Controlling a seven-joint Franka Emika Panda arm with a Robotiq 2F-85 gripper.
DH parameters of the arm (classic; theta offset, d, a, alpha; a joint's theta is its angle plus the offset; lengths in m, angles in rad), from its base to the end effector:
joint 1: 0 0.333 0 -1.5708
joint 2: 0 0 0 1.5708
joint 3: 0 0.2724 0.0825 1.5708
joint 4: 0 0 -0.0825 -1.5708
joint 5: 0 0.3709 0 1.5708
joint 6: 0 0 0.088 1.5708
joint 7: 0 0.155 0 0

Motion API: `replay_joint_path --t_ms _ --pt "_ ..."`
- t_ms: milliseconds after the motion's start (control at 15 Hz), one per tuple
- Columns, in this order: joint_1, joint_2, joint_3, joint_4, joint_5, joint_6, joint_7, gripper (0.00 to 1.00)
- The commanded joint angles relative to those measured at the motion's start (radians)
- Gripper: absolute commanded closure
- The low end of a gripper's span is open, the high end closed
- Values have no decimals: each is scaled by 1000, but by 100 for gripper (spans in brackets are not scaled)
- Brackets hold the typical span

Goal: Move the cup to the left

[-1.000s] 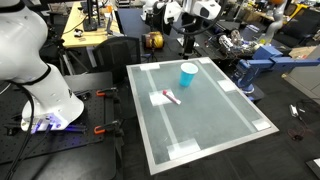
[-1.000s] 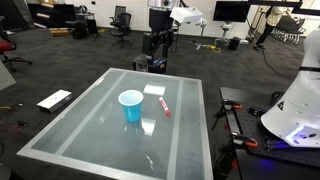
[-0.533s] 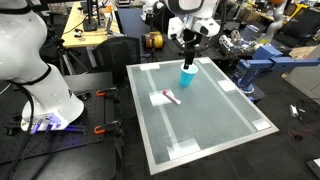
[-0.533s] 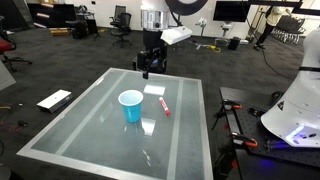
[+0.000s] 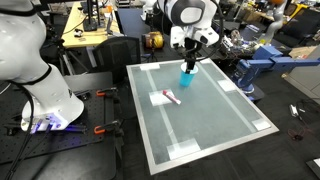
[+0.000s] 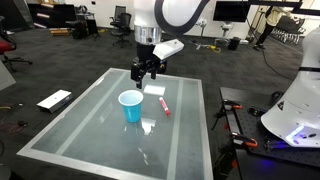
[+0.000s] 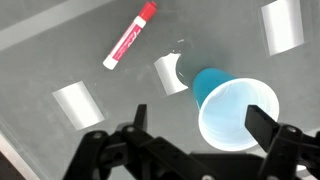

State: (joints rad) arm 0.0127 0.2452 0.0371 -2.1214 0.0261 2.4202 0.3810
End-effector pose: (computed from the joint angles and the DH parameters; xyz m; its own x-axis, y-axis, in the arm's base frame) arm 0.5601 0.0293 0.2200 0.9378 -0.3451 0.0394 -0.3433 -0.9381 -0.0452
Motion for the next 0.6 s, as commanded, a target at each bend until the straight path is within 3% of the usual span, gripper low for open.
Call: replay_joint_path --t_ms 0,533 --pt "37 62 -32 51 -21 20 28 0" --pt "72 163 -67 116 -21 11 33 0"
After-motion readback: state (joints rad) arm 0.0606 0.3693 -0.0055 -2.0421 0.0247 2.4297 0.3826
